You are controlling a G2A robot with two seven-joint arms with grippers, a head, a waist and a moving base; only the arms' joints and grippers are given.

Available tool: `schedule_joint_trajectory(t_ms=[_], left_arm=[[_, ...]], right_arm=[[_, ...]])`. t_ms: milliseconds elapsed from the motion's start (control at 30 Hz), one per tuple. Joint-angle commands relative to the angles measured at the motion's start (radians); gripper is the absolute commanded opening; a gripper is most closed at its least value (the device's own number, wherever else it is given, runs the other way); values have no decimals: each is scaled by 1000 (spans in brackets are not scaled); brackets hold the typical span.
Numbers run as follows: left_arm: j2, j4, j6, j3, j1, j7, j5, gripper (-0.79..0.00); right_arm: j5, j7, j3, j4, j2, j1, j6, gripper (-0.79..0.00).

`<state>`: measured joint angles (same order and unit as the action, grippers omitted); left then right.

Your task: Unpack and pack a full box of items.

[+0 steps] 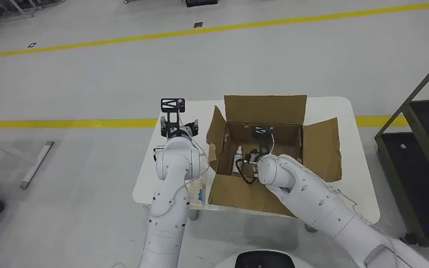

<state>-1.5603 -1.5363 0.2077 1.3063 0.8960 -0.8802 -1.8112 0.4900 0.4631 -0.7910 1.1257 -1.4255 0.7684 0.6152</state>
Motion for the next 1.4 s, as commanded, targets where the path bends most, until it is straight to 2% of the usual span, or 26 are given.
schedule_joint_trajectory(t_ms=[0, 67, 200, 467, 533, 900, 1033, 1167, 1300, 1367], left_arm=[[1, 6, 1, 7, -2, 3, -13, 0], [1, 9, 8, 13, -5, 9, -23, 0], [1, 18, 20, 23, -9, 14, -34, 0], [-1, 53, 26, 32, -23, 28, -50, 0], [-1, 61, 29, 31, -26, 35, -53, 0], [-6, 85, 37, 32, -29, 50, -59, 0], [-6, 87, 34, 40, -28, 54, -60, 0], [-6, 89, 31, 47, -28, 56, -64, 0], [-6, 90, 26, 49, -28, 58, -66, 0], [-6, 90, 24, 51, -28, 59, -67, 0]], right_arm=[[-17, -4, 14, -42, -13, -20, 0, -477], [-15, 2, 32, -79, -27, -44, 8, -431], [-19, 2, 61, -141, -52, -78, -1, -400], [-36, -15, 109, -269, -105, -122, -25, -413], [-44, -20, 117, -294, -117, -129, -28, -440], [-38, -25, 162, -422, -182, -174, -45, -428], [-36, -21, 173, -465, -204, -189, -50, -394], [-32, -15, 181, -511, -224, -204, -51, -416], [-33, -9, 185, -549, -243, -216, -63, -400], [-33, -4, 186, -566, -251, -221, -69, -305]])
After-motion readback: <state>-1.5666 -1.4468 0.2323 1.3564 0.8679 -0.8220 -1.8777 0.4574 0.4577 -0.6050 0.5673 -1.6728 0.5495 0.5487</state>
